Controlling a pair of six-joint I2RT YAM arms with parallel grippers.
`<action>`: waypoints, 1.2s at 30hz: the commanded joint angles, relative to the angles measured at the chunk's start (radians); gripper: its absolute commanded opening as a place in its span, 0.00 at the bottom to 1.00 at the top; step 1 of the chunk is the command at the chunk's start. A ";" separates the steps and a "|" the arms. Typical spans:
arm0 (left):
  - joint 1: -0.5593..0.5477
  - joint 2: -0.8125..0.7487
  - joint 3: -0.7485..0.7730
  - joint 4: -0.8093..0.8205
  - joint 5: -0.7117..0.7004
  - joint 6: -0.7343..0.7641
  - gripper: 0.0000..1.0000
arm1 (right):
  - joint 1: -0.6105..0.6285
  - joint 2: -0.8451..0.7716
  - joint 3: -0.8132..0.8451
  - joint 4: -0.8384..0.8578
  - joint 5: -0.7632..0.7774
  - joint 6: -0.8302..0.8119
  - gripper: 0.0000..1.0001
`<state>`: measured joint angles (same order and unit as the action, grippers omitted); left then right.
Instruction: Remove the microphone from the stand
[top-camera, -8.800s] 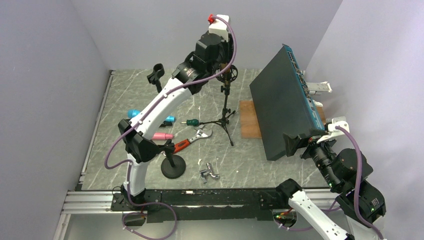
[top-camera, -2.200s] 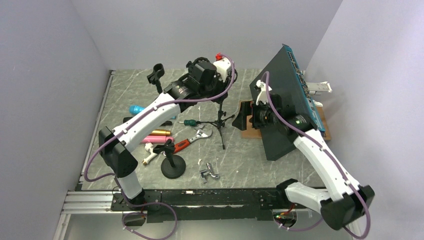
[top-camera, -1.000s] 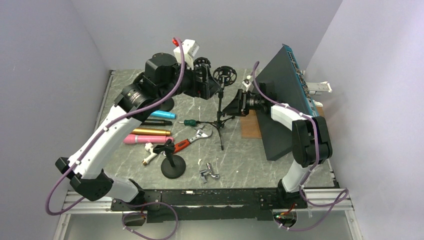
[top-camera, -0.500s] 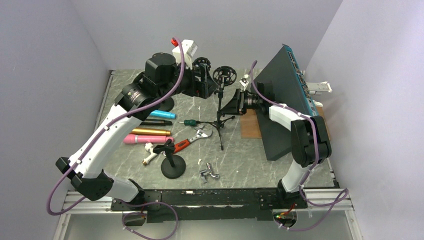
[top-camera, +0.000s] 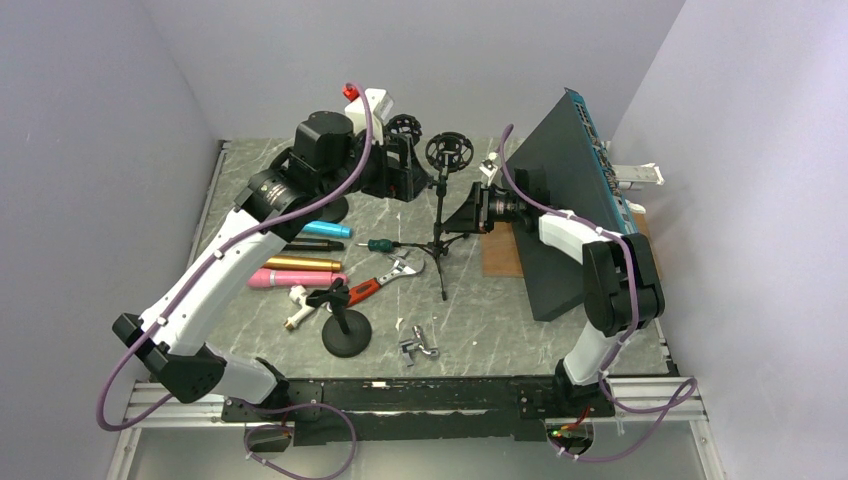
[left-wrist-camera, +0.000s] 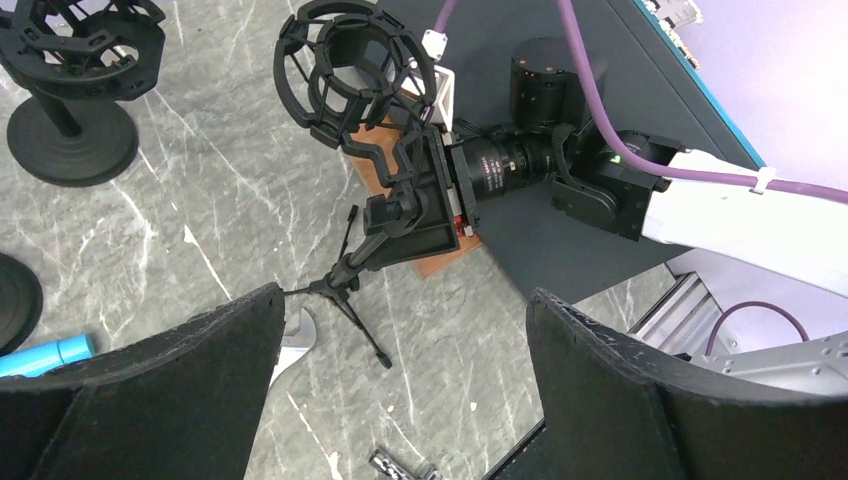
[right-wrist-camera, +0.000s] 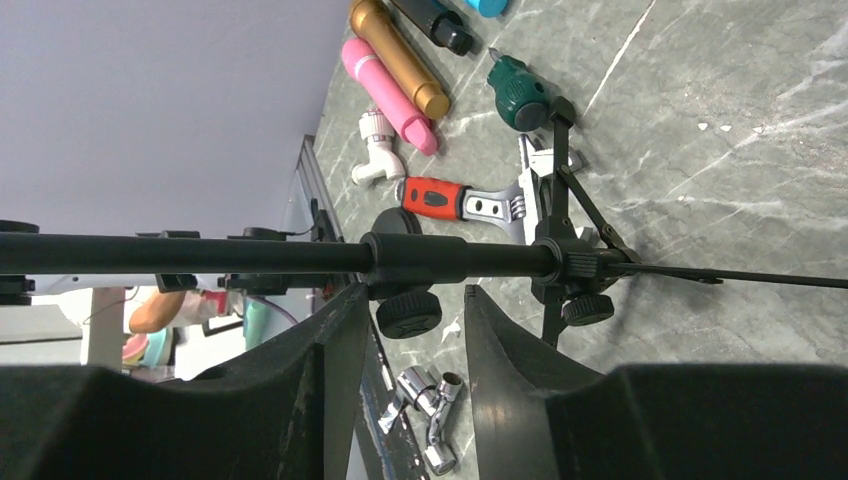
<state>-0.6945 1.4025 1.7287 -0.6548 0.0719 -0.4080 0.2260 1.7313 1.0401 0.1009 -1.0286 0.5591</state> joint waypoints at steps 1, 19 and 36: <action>0.010 -0.049 -0.011 0.049 0.024 -0.015 0.93 | 0.004 -0.036 -0.007 -0.016 0.000 -0.048 0.41; 0.013 -0.073 -0.039 0.049 0.032 -0.042 0.93 | 0.015 -0.066 -0.044 -0.010 0.111 -0.155 0.00; 0.015 -0.293 -0.206 0.016 -0.032 -0.160 0.92 | 0.211 -0.248 -0.140 -0.033 0.689 -0.644 0.00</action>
<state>-0.6834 1.1862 1.5486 -0.6380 0.0769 -0.5220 0.3977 1.5066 0.9554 0.0853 -0.5884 0.0914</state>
